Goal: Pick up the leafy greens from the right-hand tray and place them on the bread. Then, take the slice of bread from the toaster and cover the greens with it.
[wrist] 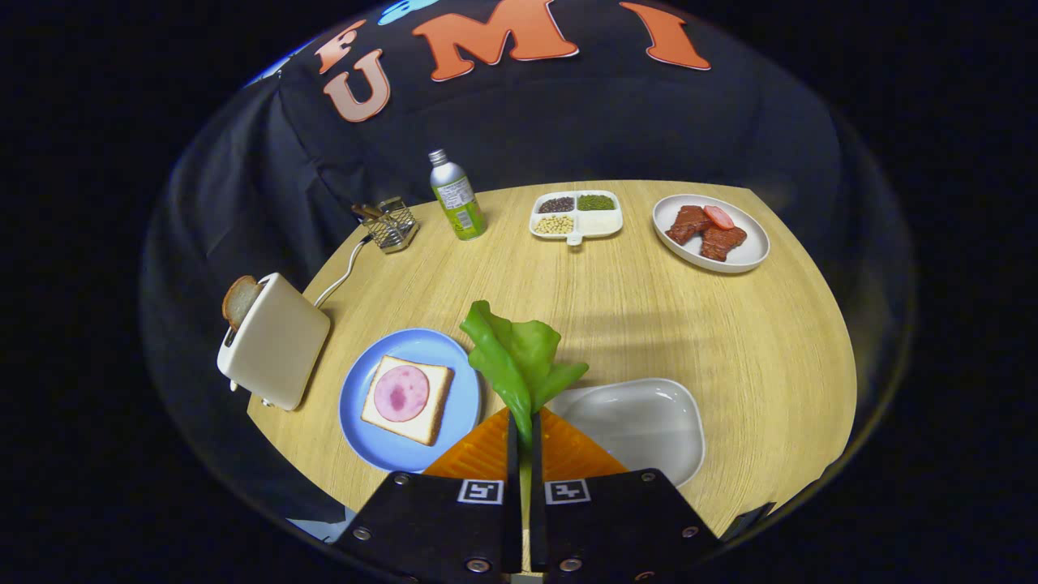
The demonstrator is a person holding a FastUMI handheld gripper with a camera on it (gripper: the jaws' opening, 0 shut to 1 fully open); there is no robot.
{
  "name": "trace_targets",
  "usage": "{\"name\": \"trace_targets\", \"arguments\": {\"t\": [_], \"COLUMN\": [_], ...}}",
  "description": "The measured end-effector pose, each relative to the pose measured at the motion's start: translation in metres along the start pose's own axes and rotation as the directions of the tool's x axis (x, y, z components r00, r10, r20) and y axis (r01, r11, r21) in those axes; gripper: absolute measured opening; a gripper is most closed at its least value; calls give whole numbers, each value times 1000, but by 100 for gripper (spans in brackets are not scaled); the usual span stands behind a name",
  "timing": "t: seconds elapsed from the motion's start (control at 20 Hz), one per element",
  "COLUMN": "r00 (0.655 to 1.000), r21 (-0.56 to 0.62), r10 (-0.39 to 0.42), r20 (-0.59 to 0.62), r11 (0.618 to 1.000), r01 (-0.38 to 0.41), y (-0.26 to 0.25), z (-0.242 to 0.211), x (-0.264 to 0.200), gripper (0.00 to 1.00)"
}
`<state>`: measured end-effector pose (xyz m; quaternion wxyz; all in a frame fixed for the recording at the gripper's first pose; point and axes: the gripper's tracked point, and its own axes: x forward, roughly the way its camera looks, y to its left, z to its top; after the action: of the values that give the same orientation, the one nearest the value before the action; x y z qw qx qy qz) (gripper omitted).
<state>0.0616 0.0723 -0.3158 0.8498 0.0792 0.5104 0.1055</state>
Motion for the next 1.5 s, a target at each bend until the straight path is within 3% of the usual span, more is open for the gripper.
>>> {"name": "trace_targets", "arguments": {"t": [0.7, 0.95, 1.2, 1.4, 1.5], "r00": [993, 993, 988, 990, 991], "r21": [-97, -128, -122, -195, -215], "r10": [90, 37, 43, -11, 0], "r20": [-75, -115, -146, -141, -132], "r11": [990, 990, 991, 981, 976], "r01": [-97, -51, -62, -17, -29], "y": [96, 108, 128, 134, 146], "z": [-2, -11, -20, -20, -14], "x": [38, 69, 91, 97, 90], "gripper": [4, 5, 7, 23, 34]}}
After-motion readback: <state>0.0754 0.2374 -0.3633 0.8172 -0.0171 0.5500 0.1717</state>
